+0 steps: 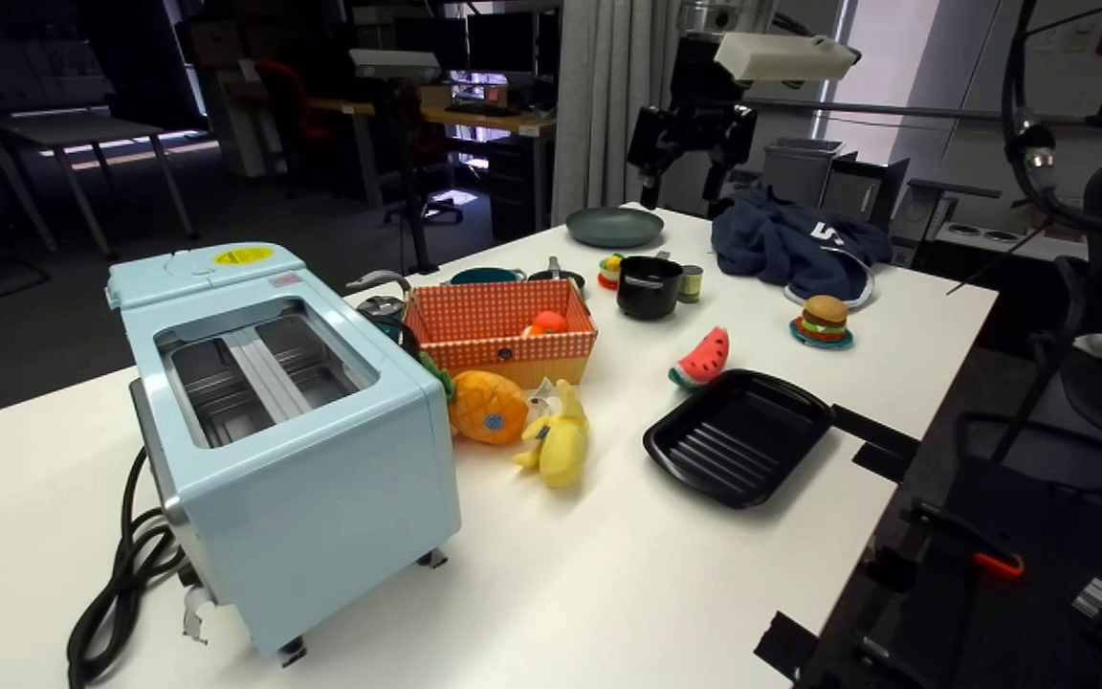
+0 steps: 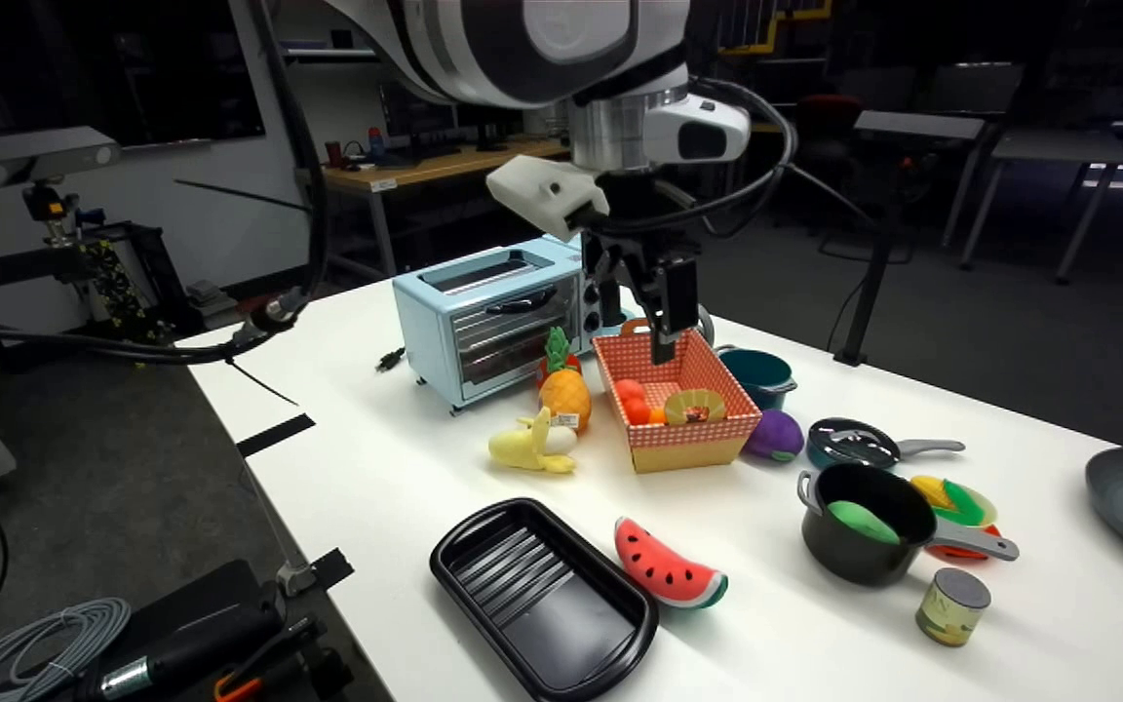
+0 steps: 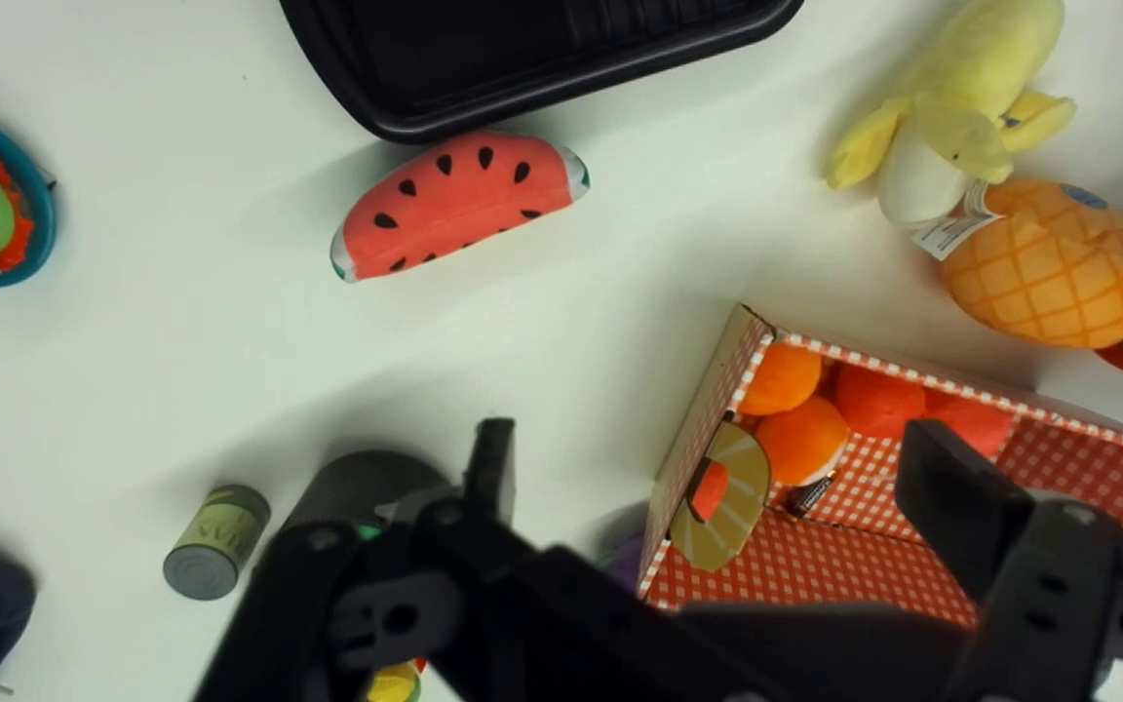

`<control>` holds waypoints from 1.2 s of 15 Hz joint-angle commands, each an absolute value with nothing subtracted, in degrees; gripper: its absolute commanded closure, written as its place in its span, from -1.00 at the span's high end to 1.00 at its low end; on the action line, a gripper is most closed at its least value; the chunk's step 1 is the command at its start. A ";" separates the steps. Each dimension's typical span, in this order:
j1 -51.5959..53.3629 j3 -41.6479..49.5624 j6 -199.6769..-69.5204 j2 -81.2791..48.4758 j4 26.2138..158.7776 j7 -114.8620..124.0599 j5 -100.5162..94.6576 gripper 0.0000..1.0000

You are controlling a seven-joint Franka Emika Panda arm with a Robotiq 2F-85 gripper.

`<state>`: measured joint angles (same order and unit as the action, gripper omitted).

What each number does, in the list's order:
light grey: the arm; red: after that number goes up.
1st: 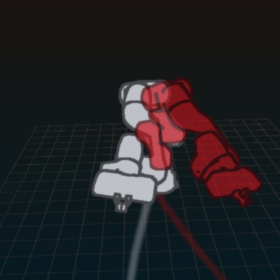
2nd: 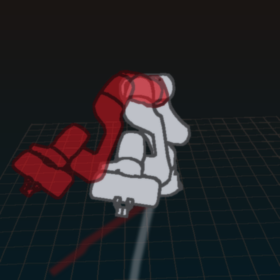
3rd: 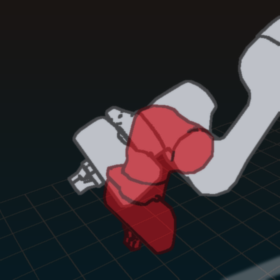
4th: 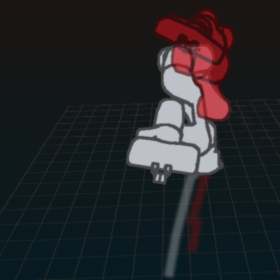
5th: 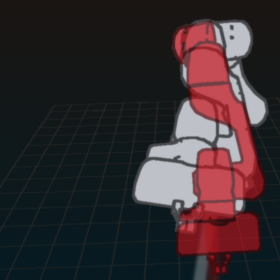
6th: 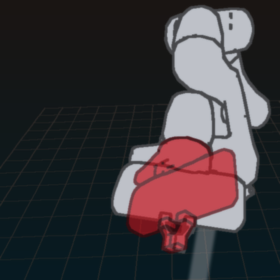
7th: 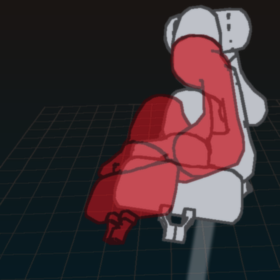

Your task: Pick up the basket and slightly move it to the right.

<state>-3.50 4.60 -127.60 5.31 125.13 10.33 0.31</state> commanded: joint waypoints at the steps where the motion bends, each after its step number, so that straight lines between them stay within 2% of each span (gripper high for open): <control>1: -3.26 3.63 -132.50 -5.85 117.54 12.36 0.45 1.00; 6: -1.49 2.41 -135.50 -18.56 107.78 12.13 0.69 1.00; 11: 0.82 3.08 -133.21 -27.52 100.07 13.15 -1.54 1.00; 18: 0.51 3.83 -120.60 -27.74 96.25 11.01 -2.91 1.00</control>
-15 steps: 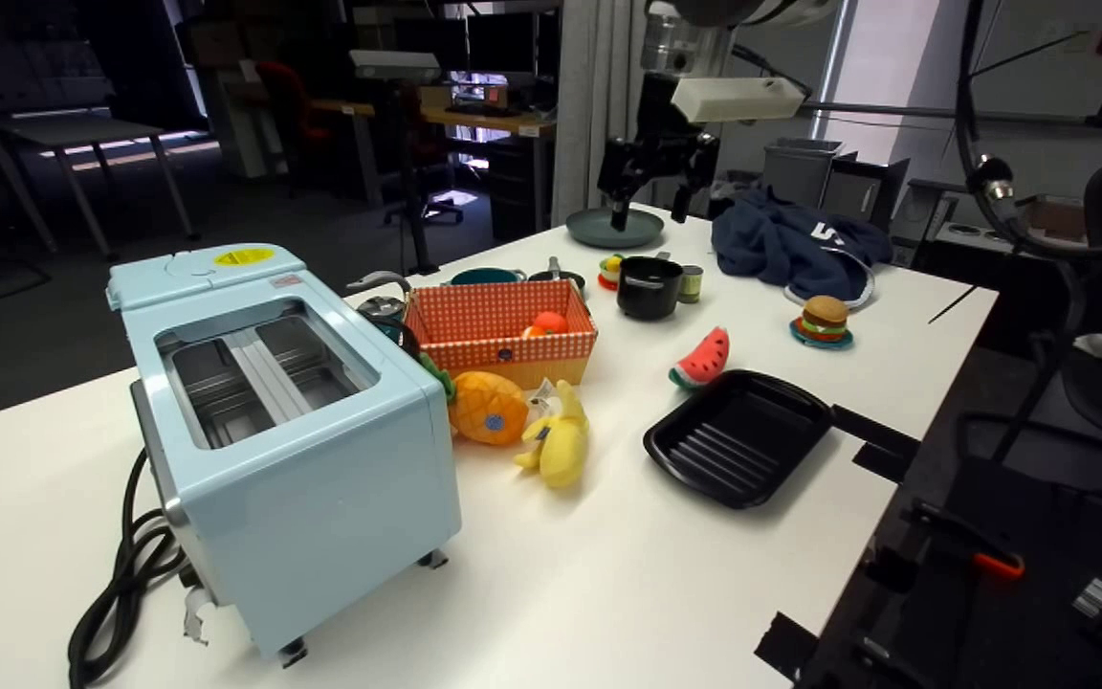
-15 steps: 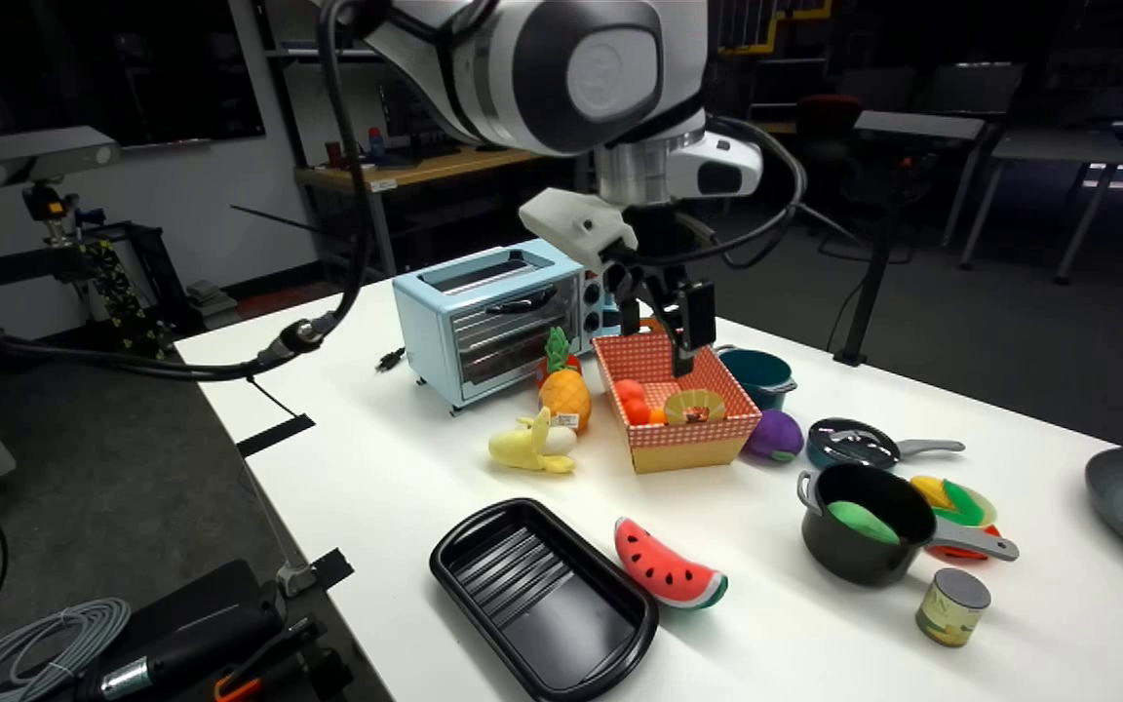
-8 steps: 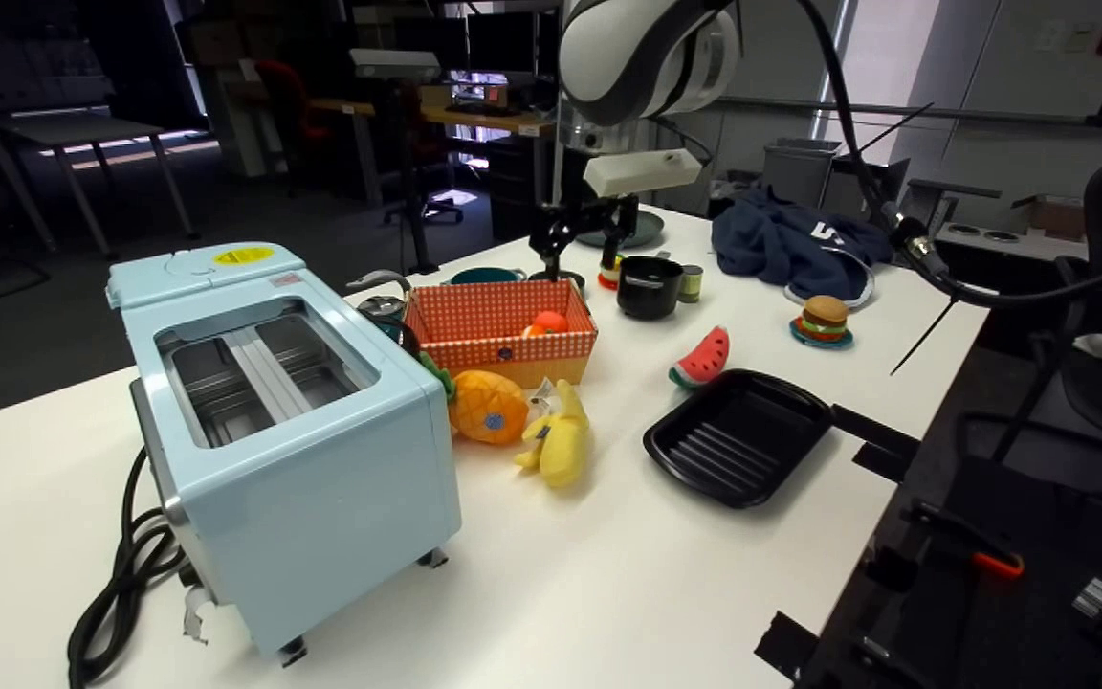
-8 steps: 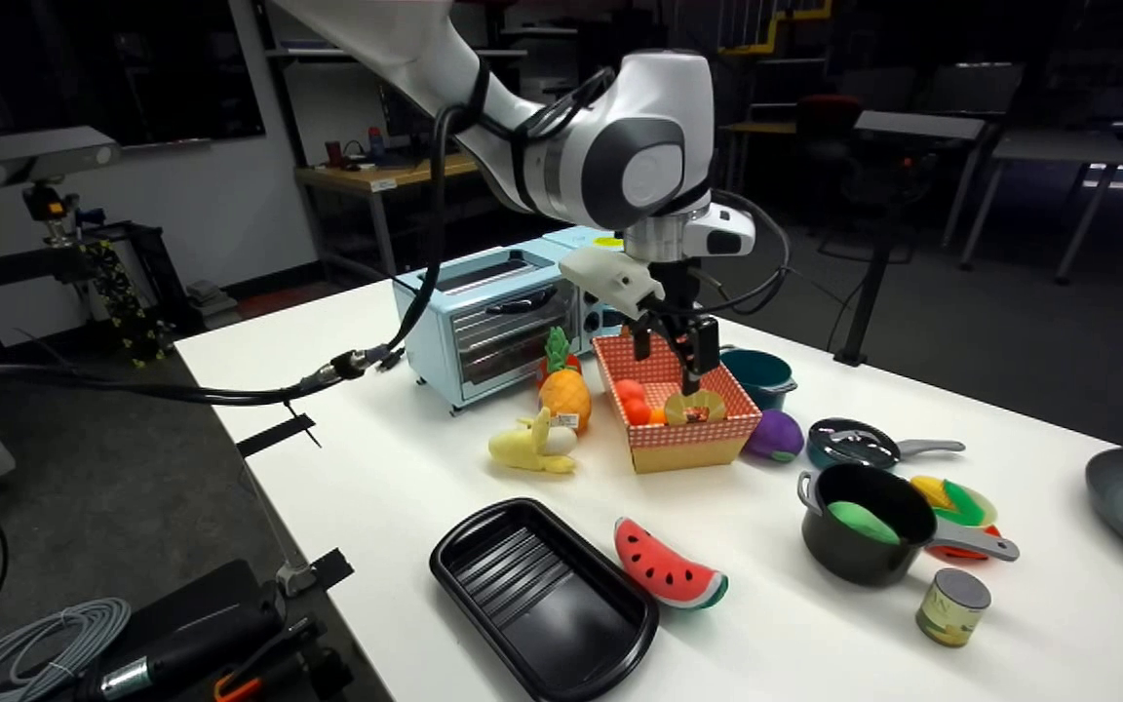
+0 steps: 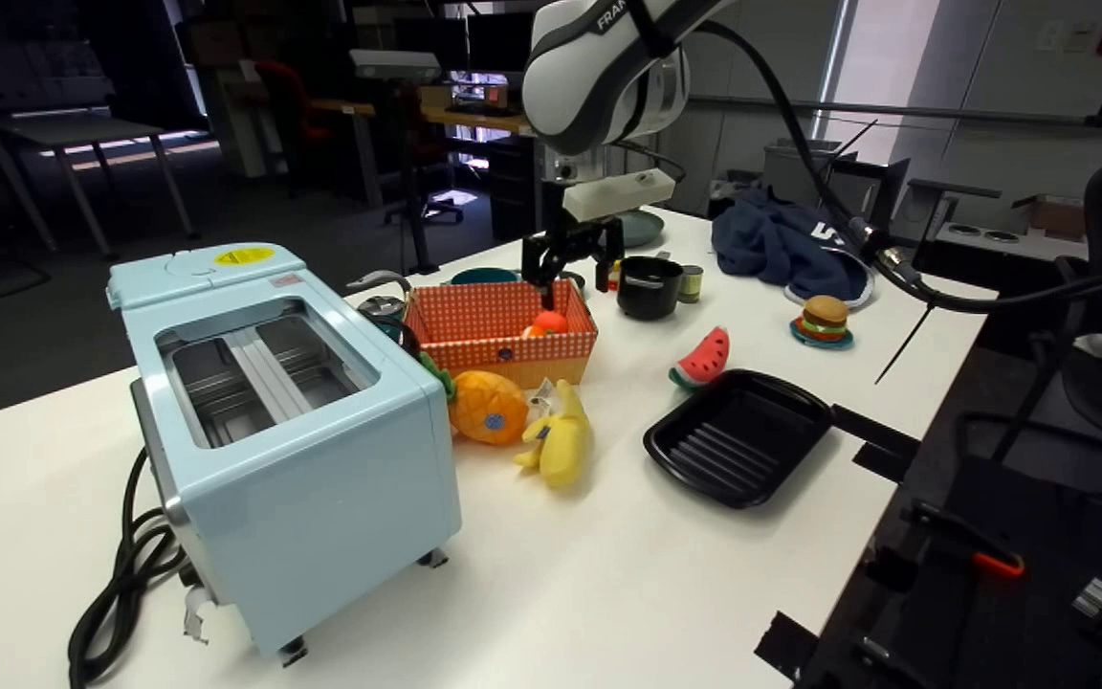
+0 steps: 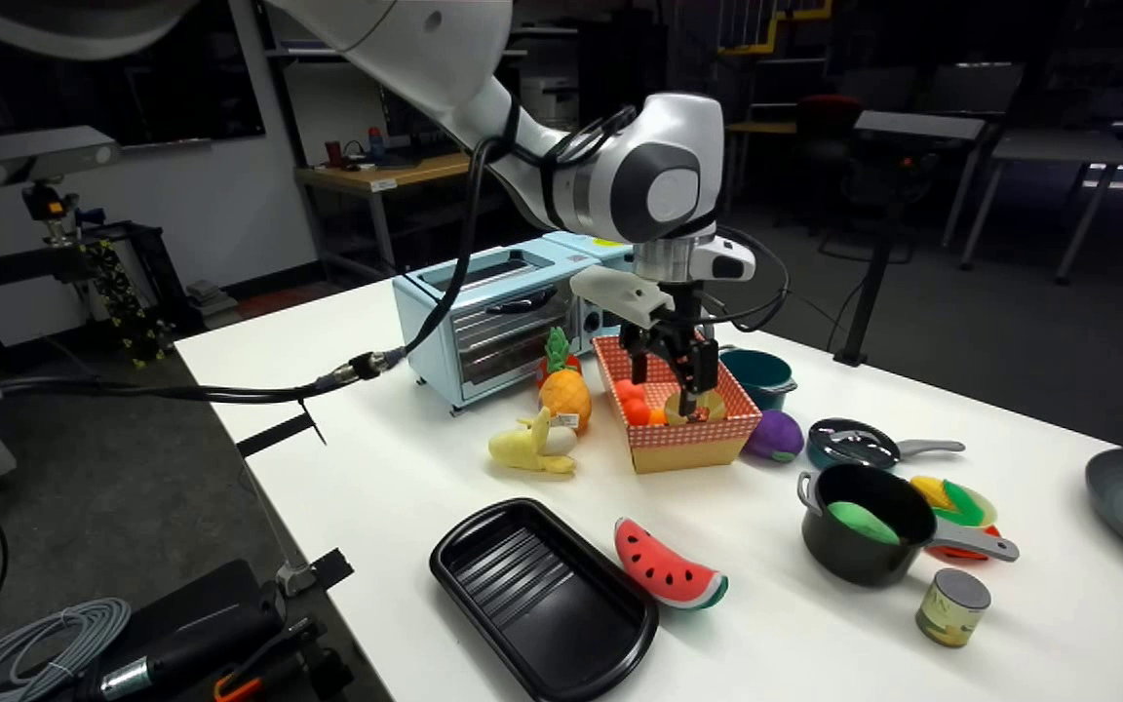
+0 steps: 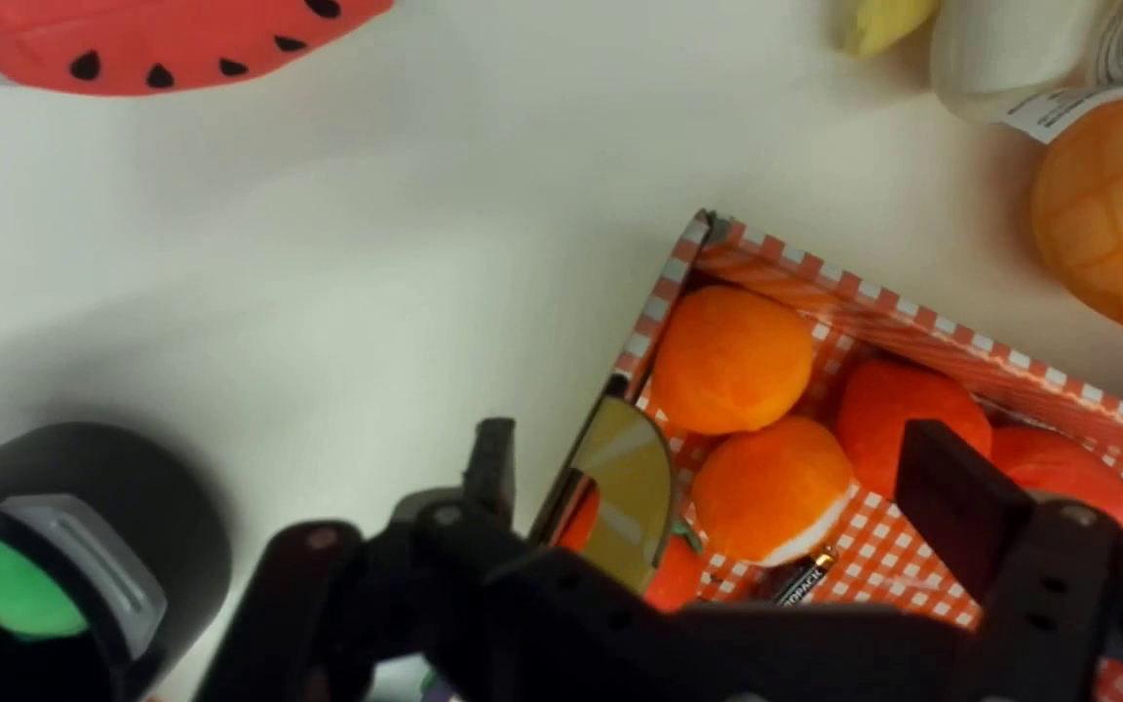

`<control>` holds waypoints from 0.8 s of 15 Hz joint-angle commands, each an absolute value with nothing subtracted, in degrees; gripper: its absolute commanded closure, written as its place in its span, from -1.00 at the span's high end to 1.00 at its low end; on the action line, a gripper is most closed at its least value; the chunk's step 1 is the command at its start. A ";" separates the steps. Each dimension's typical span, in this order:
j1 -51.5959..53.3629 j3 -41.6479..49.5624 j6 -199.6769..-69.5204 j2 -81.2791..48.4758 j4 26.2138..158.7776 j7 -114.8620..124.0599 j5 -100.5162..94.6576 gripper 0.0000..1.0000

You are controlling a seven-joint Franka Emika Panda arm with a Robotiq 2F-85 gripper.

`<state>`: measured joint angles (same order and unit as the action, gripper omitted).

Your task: Pick up the basket and slightly move it to the right.

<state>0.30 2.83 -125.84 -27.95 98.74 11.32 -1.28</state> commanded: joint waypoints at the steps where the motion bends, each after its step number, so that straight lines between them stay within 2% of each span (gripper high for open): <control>1: 0.66 4.19 -119.70 -27.67 96.12 11.31 -3.82 1.00; 12: 1.70 5.65 -129.06 -30.06 100.48 13.41 -8.69 1.00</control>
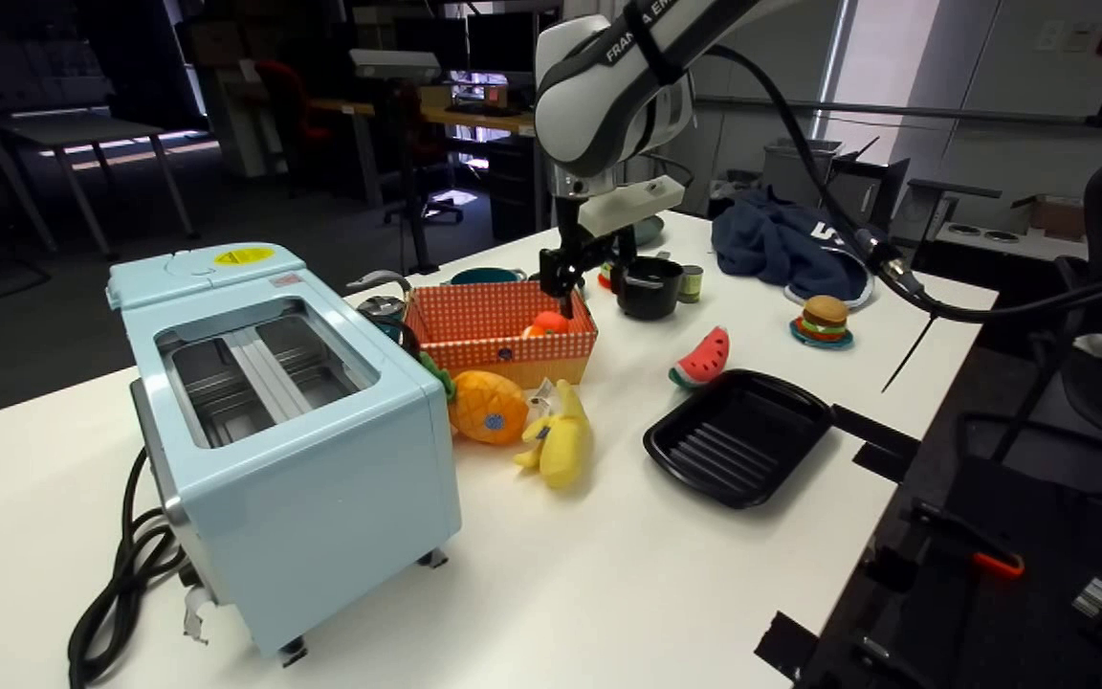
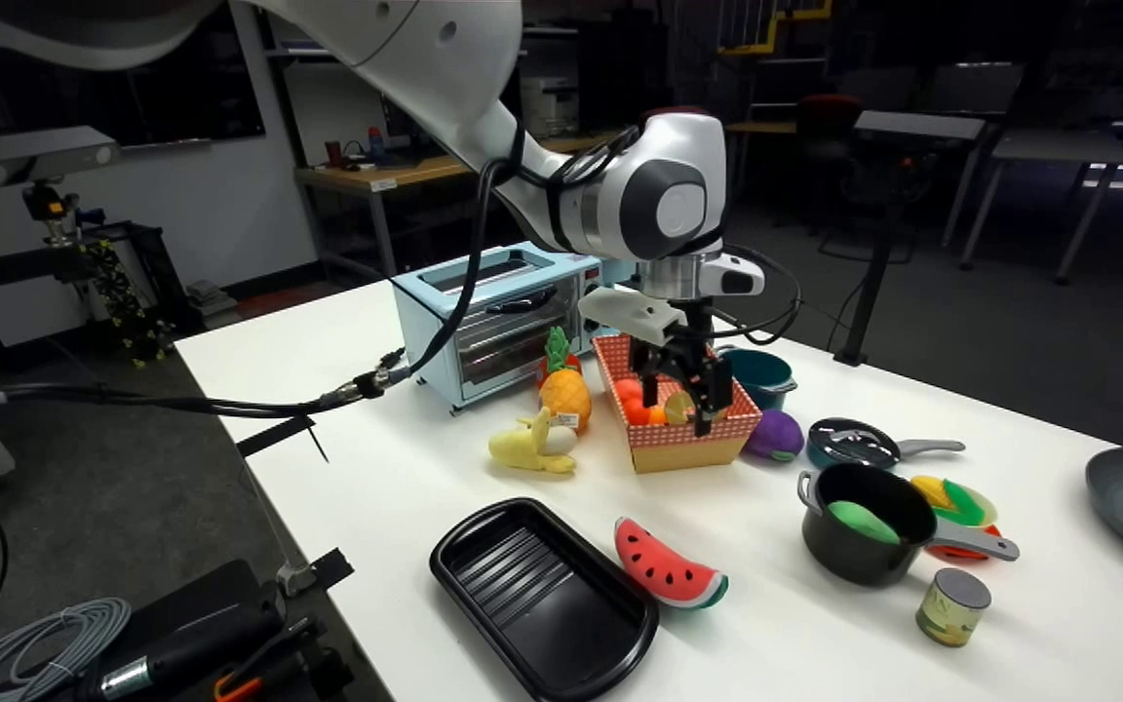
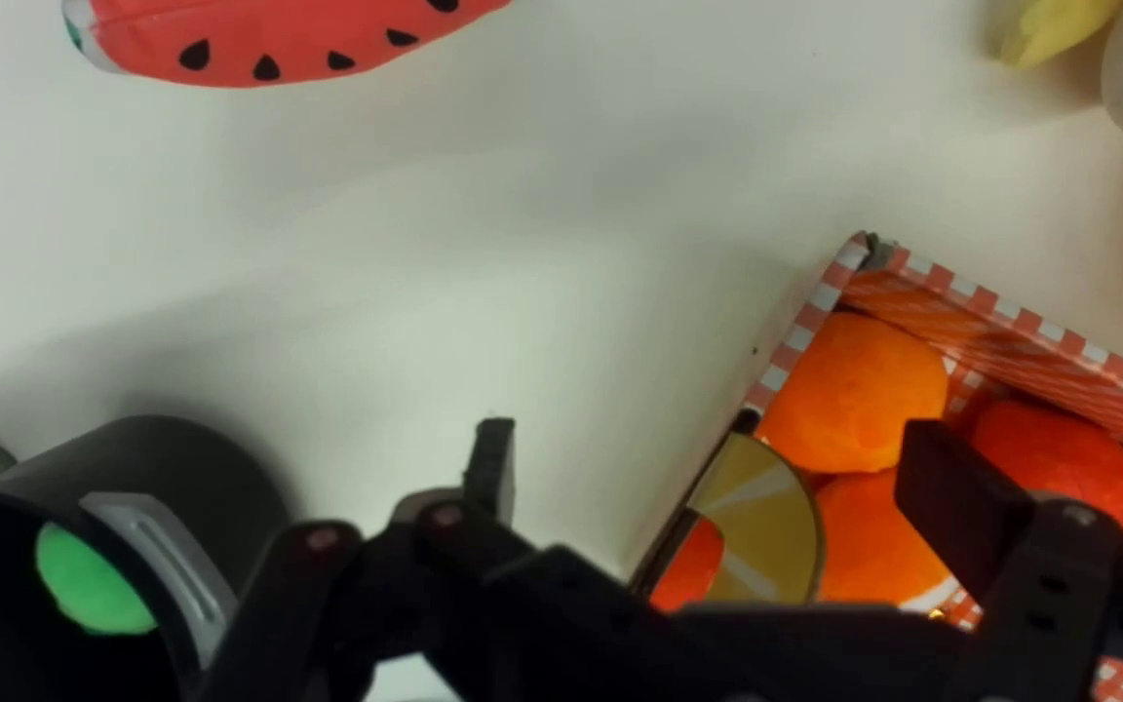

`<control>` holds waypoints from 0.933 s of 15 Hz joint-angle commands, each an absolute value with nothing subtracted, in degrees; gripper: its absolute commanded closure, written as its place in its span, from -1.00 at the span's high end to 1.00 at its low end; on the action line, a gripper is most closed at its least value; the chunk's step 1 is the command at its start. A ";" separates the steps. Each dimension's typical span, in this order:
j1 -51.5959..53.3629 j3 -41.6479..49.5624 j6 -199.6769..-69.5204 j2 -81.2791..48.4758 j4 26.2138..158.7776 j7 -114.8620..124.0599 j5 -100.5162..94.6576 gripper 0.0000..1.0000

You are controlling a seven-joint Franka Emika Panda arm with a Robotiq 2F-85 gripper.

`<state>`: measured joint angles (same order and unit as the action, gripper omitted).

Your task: Pick up the basket and slightly move it to the right.

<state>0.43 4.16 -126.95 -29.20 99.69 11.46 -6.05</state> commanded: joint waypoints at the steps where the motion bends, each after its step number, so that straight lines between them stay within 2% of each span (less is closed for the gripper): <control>1: 1.74 5.86 -129.19 -30.48 100.56 13.61 -9.19 0.96; 3: 1.76 6.17 -129.58 -30.96 100.78 13.83 -9.72 0.46; 12: 1.13 7.72 -129.87 -30.37 101.66 15.06 -9.47 -0.93; 14: 0.74 8.24 -129.89 -29.42 102.59 15.33 -9.27 -0.99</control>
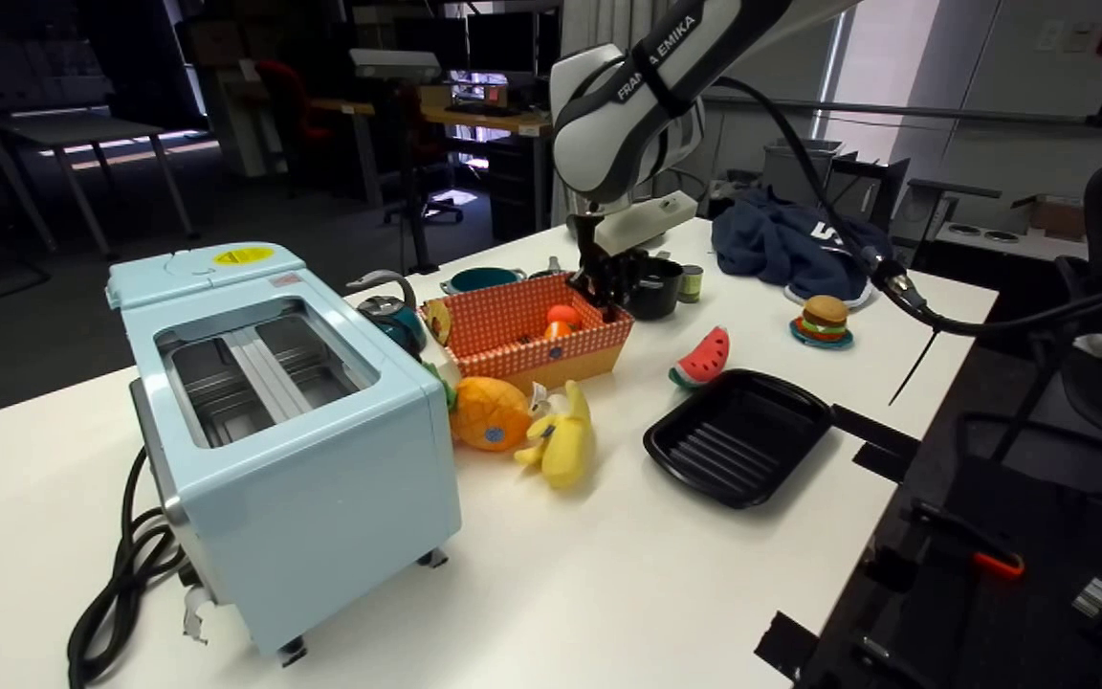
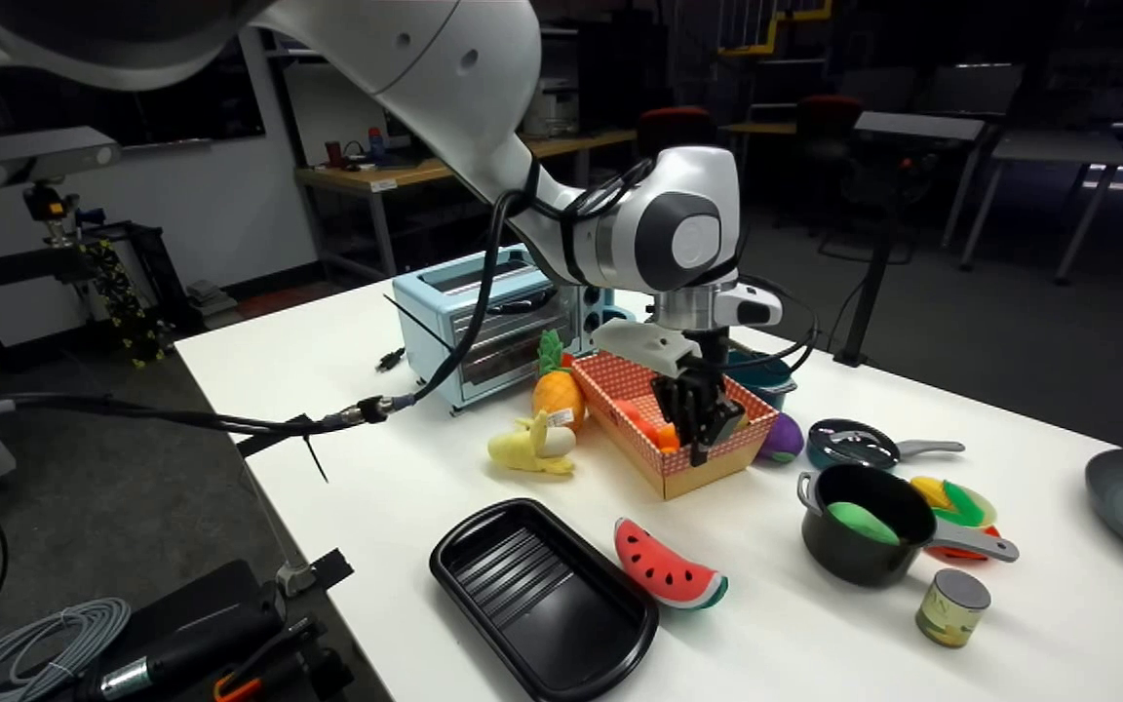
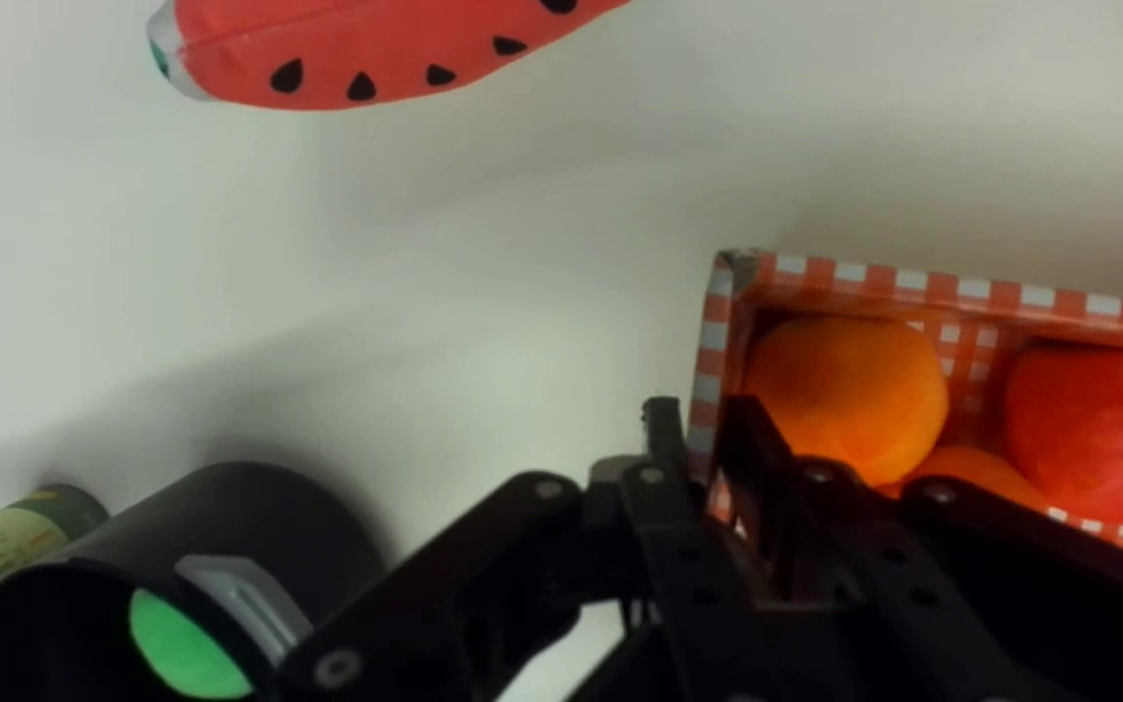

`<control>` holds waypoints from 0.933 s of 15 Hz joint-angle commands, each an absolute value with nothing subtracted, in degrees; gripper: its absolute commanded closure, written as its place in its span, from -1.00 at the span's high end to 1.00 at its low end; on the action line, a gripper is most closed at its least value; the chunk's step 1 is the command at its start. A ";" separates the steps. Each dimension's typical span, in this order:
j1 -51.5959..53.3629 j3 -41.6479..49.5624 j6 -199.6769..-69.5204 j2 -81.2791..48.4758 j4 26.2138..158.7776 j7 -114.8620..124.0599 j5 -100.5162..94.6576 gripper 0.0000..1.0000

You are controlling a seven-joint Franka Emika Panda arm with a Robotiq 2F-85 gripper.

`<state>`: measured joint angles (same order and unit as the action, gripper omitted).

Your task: Pick up the basket and slightly move it to the right.

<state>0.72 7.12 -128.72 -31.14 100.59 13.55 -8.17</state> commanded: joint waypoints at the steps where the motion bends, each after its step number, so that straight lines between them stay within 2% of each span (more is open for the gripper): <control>1: 0.57 8.50 -129.88 -28.96 103.11 15.23 -9.35 -0.94; 14: -3.60 6.06 -127.91 -19.71 112.69 -4.43 -8.14 -0.93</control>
